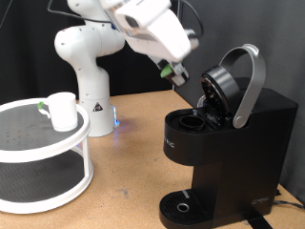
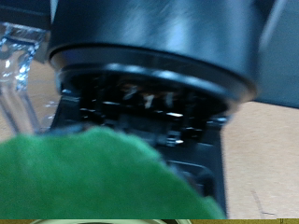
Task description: Make a cup of coffee with the keurig machine
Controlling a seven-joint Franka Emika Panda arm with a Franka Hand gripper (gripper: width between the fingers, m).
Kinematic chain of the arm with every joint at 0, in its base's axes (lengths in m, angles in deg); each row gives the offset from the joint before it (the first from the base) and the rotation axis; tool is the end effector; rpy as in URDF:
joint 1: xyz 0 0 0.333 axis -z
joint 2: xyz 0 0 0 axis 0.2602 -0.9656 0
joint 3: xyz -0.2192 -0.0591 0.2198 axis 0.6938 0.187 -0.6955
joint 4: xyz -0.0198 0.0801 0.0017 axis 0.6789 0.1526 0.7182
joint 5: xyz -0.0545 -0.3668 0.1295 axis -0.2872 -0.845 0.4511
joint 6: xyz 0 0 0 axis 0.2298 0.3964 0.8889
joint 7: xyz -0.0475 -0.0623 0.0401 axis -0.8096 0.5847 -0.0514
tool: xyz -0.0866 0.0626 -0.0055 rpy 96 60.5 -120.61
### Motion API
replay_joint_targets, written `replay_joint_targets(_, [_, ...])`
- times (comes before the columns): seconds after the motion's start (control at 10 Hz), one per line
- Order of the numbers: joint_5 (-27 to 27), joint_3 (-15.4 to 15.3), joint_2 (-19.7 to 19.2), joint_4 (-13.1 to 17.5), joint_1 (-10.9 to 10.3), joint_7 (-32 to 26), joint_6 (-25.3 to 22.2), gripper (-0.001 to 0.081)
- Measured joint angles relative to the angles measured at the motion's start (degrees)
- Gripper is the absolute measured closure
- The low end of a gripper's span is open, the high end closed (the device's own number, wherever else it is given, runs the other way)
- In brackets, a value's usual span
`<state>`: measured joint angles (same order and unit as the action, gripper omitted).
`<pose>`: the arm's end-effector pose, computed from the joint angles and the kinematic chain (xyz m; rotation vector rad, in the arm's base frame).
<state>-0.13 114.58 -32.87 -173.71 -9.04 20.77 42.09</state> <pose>0.4950 0.0019 0.4829 -2.3578 -1.1464 -0.4645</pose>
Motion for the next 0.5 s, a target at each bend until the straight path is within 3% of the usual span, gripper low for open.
replay_joint_targets(0.2, [-0.6,-0.9,-2.7,0.4,-0.2,0.0,-1.4,0.0338])
replay_joint_targets(0.5, [-0.3,-1.9,-5.2,0.4,-0.2,0.0,1.5,0.0338])
